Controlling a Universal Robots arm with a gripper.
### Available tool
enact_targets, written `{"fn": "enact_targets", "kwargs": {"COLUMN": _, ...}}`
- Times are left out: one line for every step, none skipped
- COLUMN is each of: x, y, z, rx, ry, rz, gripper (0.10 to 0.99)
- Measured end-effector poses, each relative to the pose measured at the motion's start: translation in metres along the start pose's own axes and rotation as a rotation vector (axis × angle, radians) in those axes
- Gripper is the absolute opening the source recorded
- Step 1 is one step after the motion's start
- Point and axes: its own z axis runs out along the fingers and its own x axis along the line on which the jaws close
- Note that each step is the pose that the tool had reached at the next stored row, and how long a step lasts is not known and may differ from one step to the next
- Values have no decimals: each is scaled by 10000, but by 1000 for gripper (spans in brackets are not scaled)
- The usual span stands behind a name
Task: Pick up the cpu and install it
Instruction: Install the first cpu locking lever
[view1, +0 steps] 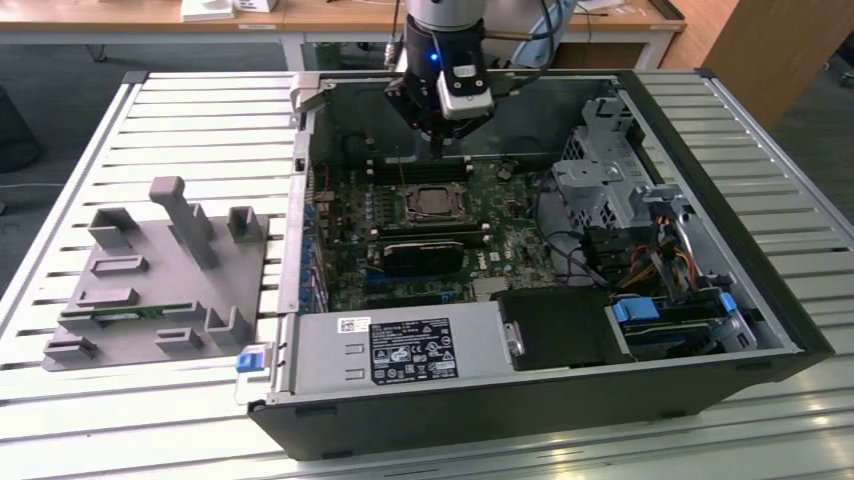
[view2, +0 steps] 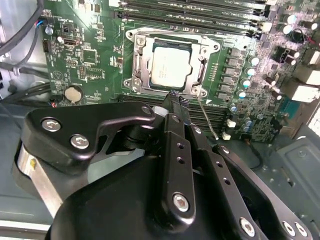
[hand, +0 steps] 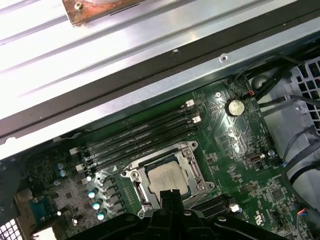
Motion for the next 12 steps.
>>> {"fn": "enact_targets", "kwargs": {"x": 0, "y": 0, "z": 0, "rx": -1, "ry": 3, "rz": -78, "gripper": 106}}
{"fn": "enact_targets", "kwargs": {"x": 0, "y": 0, "z": 0, "rx": -2, "ry": 5, "rz": -162, "gripper": 106}}
{"fn": "enact_targets", "kwargs": {"x": 0, "y": 0, "z": 0, "rx": -4, "ry": 8, "rz": -239, "gripper": 106}}
{"fn": "enact_targets", "kwargs": {"x": 0, "y": 0, "z": 0, "rx": -6, "ry": 11, "rz": -318, "gripper": 106}}
{"fn": "enact_targets", "kwargs": {"x": 0, "y": -1, "z": 0, "rx": -8, "ry": 13, "rz": -396, "gripper": 106}}
{"fn": "enact_targets", "kwargs": {"x": 0, "y": -1, "z": 0, "rx": -9, "ry": 16, "rz": -470, "gripper": 106}}
{"fn": "enact_targets", "kwargs": {"x": -1, "y": -1, "z": 0, "rx": -11, "ry": 18, "rz": -545, "gripper": 106}}
{"fn": "enact_targets", "kwargs": {"x": -1, "y": -1, "z": 0, "rx": -12, "ry": 21, "rz": -624, "gripper": 106}}
{"fn": "enact_targets", "kwargs": {"x": -1, "y": -2, "z": 0, "rx": -14, "ry": 23, "rz": -695, "gripper": 106}}
{"fn": "enact_targets", "kwargs": {"x": -1, "y": -2, "z": -1, "rx": -14, "ry": 26, "rz": -775, "gripper": 106}}
{"fn": "enact_targets", "kwargs": {"x": -1, "y": -2, "z": 0, "rx": -17, "ry": 29, "rz": -854, "gripper": 106}}
{"fn": "enact_targets", "kwargs": {"x": -1, "y": -2, "z": 0, "rx": -19, "ry": 31, "rz": -935, "gripper": 106}}
